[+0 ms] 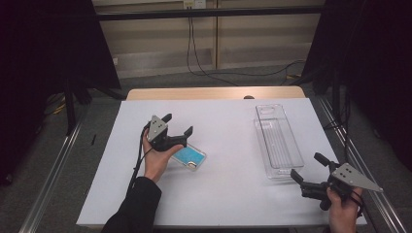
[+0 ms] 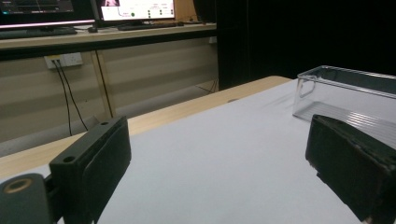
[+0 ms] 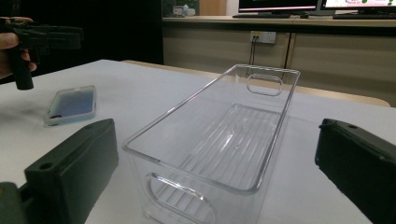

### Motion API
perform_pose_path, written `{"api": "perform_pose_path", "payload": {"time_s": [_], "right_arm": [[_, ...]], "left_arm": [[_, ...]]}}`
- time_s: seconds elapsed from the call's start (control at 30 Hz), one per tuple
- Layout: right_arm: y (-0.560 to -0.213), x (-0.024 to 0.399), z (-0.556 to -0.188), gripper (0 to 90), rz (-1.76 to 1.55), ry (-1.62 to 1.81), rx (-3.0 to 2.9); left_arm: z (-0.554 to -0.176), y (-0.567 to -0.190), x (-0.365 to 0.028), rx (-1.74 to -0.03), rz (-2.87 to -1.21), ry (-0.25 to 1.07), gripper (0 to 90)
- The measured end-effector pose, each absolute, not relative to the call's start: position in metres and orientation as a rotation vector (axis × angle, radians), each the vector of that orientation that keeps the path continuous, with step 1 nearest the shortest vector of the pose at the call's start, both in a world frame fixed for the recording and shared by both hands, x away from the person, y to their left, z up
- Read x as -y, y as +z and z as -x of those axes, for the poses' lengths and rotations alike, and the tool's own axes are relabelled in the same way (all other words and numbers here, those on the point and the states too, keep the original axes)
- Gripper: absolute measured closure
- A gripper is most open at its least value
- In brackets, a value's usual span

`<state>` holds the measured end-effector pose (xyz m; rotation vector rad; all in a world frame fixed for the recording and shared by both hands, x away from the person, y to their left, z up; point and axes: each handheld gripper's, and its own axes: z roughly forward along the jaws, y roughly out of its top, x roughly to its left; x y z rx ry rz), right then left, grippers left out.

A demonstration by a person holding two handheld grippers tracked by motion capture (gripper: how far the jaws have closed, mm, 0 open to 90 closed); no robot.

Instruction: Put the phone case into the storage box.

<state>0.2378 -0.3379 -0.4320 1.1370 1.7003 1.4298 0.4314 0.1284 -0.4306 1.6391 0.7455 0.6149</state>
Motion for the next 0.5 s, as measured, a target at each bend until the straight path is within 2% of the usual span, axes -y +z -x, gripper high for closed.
{"api": "perform_pose_path", "payload": {"time_s": [0.17, 0.27, 0.3, 0.37, 0.5], "right_arm": [[-0.4322, 0.3377, -0.2373, 0.0, -1.137, 1.424, -1.704], [-0.4322, 0.3381, -0.2374, 0.0, -1.141, 1.422, -1.702], [-0.4321, 0.3382, -0.2371, 0.0, -1.139, 1.424, -1.702], [-0.4319, 0.3376, -0.2369, 0.0, -1.142, 1.428, -1.697], [-0.4320, 0.3375, -0.2369, 0.0, -1.137, 1.429, -1.705]], "left_arm": [[-0.4321, -0.4319, -0.1271, -0.727, -1.664, 0.635, 11.0], [-0.4321, -0.4339, -0.1282, -0.759, -1.667, 0.610, 16.6], [-0.4324, -0.4345, -0.1279, -0.772, -1.668, 0.614, 19.1], [-0.4326, -0.4346, -0.1273, -0.766, -1.666, 0.613, 29.6], [-0.4329, -0.4336, -0.1286, -0.765, -1.657, 0.589, 39.9]]}}
